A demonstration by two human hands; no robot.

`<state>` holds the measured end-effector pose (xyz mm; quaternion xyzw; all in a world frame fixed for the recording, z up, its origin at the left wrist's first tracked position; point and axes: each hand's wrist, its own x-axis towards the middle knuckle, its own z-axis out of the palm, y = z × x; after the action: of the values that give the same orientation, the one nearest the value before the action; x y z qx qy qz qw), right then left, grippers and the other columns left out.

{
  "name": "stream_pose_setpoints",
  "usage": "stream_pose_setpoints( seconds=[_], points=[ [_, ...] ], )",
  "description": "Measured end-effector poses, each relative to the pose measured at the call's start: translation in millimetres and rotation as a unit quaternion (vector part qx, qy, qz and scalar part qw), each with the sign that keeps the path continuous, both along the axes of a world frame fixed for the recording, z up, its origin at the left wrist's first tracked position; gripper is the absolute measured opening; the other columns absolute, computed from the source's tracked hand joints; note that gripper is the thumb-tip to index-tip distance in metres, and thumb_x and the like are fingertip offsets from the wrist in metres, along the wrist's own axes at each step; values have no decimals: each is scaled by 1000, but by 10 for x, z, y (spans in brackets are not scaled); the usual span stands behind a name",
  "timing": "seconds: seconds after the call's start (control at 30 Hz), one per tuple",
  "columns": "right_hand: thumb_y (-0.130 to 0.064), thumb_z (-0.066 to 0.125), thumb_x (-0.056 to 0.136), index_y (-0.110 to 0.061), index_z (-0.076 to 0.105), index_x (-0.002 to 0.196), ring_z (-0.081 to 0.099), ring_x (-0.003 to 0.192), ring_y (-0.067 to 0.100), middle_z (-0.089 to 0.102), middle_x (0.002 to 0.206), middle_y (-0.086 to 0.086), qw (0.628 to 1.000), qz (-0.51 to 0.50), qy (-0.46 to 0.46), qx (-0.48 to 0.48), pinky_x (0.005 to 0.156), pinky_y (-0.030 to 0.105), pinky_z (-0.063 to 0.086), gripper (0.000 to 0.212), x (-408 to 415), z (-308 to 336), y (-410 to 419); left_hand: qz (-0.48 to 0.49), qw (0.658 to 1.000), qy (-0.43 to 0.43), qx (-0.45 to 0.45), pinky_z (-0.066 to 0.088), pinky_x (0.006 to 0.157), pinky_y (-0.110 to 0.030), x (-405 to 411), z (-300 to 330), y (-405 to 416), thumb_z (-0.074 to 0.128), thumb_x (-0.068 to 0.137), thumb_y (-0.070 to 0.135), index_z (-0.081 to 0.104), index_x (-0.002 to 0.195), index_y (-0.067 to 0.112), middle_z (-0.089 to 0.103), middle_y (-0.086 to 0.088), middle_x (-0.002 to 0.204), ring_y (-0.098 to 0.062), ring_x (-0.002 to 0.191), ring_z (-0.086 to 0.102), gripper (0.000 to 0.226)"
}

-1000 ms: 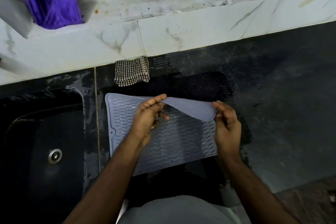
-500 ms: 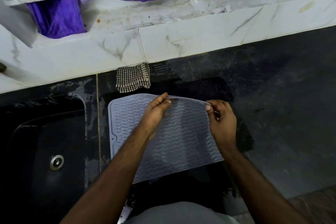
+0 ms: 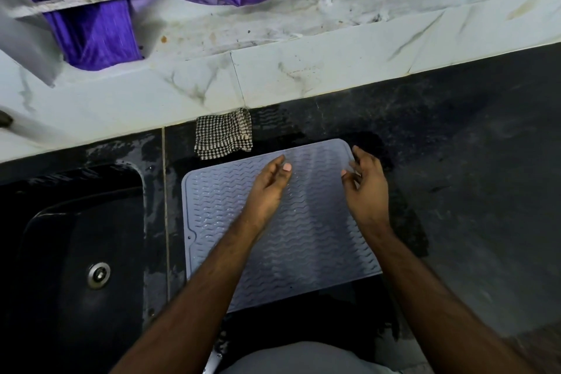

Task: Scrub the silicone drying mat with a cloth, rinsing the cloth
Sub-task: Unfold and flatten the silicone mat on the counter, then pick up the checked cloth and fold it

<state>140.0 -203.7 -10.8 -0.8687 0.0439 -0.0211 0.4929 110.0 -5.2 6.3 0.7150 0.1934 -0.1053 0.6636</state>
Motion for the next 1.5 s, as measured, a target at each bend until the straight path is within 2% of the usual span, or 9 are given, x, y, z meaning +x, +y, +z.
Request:
stream_pose_setpoints(
  seconds=[0.13, 0.37, 0.5, 0.67, 0.8, 0.97, 1.13, 1.37, 1.5],
  points=[
    [-14, 59, 98, -19, 48, 144, 52, 124, 12, 40, 146, -1, 1000, 18, 4, 4, 104, 31, 48, 47, -29, -23, 43, 7, 1000, -6, 25, 39, 87, -3, -4, -5, -49, 57, 102, 39, 56, 141, 21, 61, 20, 126, 22, 103, 54, 43],
    [-14, 60, 98, -17, 48, 143, 51, 122, 9, 42, 142, 0, 998, 57, -19, 5, 102, 38, 51, 47, -150, 3, 279, 52, 997, -39, 32, 42, 89, 1, -42, 84, -49, 55, 104, 27, 53, 143, 11, 58, 1, 140, 1, 115, 56, 42],
    [-14, 61, 98, -17, 49, 143, 51, 125, 12, 44, 141, 0, 996, 84, -18, 3, 103, 38, 51, 47, -214, 16, 466, 84, 995, -46, 31, 42, 87, 1, -152, 158, 101, 56, 104, 27, 54, 142, 12, 59, 2, 139, 10, 108, 56, 41],
    [-13, 61, 96, -21, 48, 144, 50, 125, 9, 42, 144, -4, 992, 127, -13, 13, 105, 38, 49, 50, -288, -11, 805, 131, 990, -43, 26, 45, 89, -2, -401, 194, 395, 56, 103, 30, 57, 139, 17, 61, 5, 137, 9, 113, 55, 38],
    [-15, 61, 97, -20, 48, 144, 49, 122, 5, 42, 142, -6, 987, 157, -19, 2, 105, 37, 49, 49, -324, -39, 1077, 169, 984, -39, 27, 45, 91, -6, -559, 175, 633, 57, 103, 30, 58, 138, 15, 61, 4, 136, -2, 121, 57, 38],
    [-16, 62, 97, -15, 48, 144, 50, 127, 14, 41, 143, 0, 983, 184, -23, -13, 105, 40, 49, 49, -302, -48, 1320, 213, 977, -29, 4, 45, 111, -30, -629, 140, 856, 58, 103, 30, 60, 136, 14, 63, 2, 136, -9, 126, 58, 37],
    [-18, 63, 96, -16, 48, 145, 50, 128, 16, 43, 143, 2, 981, 187, -18, -40, 106, 40, 48, 51, -205, -83, 1474, 234, 972, -35, -6, 45, 113, -42, -531, 79, 997, 57, 103, 25, 61, 134, 10, 64, -3, 135, -15, 126, 59, 35],
    [-16, 63, 96, -13, 46, 145, 50, 128, 21, 43, 144, 7, 978, 201, -16, -61, 107, 42, 46, 53, 81, -55, 1691, 251, 966, -57, -20, 49, 109, -40, -171, 5, 1148, 57, 103, 27, 60, 136, 13, 66, 1, 130, -12, 122, 61, 36],
    [-15, 62, 96, -10, 47, 145, 49, 128, 19, 44, 142, 10, 976, 207, -18, -71, 108, 23, 38, 52, 338, -1, 1872, 238, 969, -60, 9, 47, 110, -34, 82, -51, 1247, 60, 101, 31, 62, 135, 16, 64, 6, 132, -6, 123, 59, 37]
  ],
)
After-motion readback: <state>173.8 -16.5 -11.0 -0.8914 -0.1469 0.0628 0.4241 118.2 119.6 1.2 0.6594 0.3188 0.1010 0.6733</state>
